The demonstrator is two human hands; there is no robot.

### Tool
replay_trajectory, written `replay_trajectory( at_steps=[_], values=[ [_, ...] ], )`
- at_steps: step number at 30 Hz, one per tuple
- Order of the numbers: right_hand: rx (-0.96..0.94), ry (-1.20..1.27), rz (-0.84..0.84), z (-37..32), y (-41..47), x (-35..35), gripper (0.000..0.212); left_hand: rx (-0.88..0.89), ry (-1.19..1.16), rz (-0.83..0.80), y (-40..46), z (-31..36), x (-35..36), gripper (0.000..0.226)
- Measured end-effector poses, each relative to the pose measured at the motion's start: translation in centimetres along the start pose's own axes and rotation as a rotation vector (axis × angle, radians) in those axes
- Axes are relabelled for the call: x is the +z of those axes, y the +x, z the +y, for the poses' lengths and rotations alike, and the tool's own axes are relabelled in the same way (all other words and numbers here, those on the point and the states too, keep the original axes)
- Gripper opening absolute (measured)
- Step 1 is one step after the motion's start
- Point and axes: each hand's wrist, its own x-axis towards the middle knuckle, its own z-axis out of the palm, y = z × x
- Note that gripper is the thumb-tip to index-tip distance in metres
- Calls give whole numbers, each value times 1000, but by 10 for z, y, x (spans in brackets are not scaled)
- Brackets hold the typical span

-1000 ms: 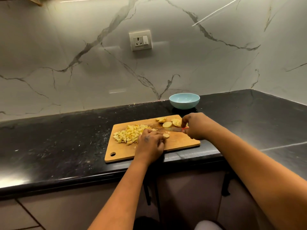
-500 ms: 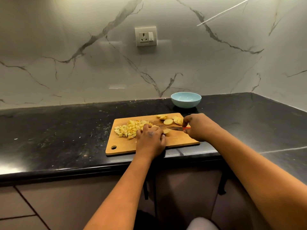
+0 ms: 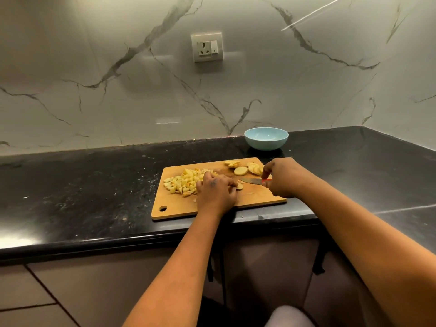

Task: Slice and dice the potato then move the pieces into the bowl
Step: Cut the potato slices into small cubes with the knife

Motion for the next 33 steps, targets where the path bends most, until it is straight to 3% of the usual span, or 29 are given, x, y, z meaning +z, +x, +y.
replay_trajectory(
  at_steps=[16,26,33],
  values=[
    [6,-77,22,-10,2,13,27,64,80,-39,-2,0,0,32],
    [4,-277,-84,-28,-12,-9,42,69,87,-50,-2,0,1,31],
    [-12,-231,-40,-23,-18,-16,34,33,-26,31,-6,-4,0,33]
  ],
)
